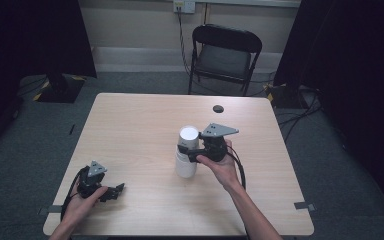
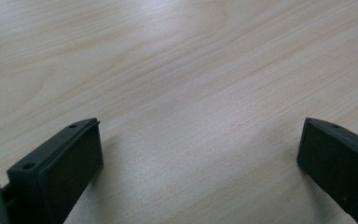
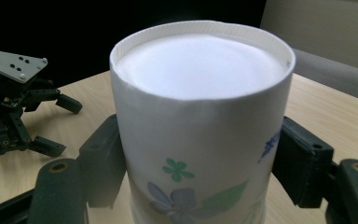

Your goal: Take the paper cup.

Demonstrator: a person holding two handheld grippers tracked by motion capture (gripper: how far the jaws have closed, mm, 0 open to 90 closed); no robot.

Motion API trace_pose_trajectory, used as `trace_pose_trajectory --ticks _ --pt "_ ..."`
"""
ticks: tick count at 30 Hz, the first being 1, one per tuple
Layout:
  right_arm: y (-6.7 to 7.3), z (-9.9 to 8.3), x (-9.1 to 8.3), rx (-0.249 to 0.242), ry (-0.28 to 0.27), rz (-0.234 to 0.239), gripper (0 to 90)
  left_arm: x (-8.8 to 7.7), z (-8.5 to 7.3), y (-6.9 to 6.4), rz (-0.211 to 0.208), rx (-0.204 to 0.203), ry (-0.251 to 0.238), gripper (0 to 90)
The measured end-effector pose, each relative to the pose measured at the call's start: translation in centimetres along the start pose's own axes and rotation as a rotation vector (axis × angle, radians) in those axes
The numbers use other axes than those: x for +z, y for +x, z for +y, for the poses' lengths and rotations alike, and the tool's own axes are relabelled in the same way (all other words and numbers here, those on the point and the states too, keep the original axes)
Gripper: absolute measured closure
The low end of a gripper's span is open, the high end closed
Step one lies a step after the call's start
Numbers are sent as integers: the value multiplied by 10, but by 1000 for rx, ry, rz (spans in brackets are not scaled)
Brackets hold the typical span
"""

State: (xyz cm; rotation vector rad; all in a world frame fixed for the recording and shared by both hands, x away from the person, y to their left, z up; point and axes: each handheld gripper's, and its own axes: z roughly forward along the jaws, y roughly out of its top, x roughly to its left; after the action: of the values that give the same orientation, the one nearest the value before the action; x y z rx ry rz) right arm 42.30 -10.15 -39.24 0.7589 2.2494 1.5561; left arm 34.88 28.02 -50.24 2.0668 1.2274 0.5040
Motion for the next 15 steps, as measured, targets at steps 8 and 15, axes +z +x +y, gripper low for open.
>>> trace_pose_trajectory --ticks 8,15 --pt "-1 4 -3 2 -16 6 274 0 0 0 0 0 0 0" --pt "-3 9 -7 6 -39 13 273 0 0 0 0 0 0 0"
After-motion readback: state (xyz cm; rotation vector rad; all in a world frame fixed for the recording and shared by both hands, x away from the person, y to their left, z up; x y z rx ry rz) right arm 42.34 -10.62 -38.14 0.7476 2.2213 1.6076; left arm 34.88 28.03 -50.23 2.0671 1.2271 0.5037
